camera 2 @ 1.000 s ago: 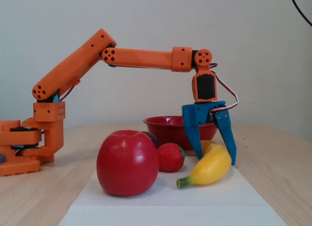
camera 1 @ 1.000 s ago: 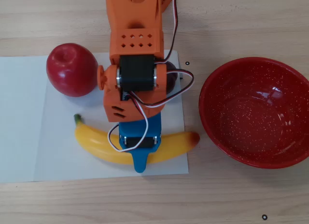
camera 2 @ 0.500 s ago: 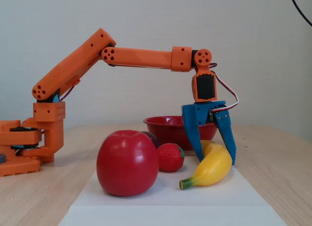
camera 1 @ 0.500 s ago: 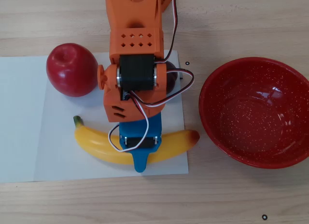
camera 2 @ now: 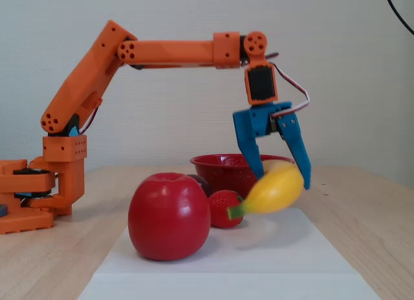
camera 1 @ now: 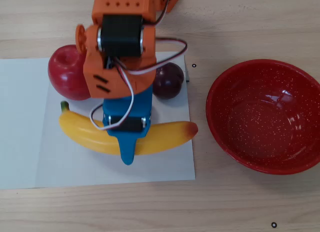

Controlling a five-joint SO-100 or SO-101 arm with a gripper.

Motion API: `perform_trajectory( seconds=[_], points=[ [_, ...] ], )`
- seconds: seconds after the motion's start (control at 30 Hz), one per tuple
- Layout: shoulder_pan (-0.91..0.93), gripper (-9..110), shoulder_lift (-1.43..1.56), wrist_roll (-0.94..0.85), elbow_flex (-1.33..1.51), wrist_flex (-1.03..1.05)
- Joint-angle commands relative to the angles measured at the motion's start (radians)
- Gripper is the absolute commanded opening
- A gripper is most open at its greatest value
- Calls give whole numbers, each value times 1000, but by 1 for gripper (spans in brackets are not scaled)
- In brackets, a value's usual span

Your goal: Grasp the banana and put it in the red bowl

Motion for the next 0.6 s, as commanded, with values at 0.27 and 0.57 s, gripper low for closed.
perform_trajectory(
  seconds=[0.27,0.57],
  points=[
    [-18,0,416,-21,34,-2],
    [46,0,615,-26,149,25]
  ],
)
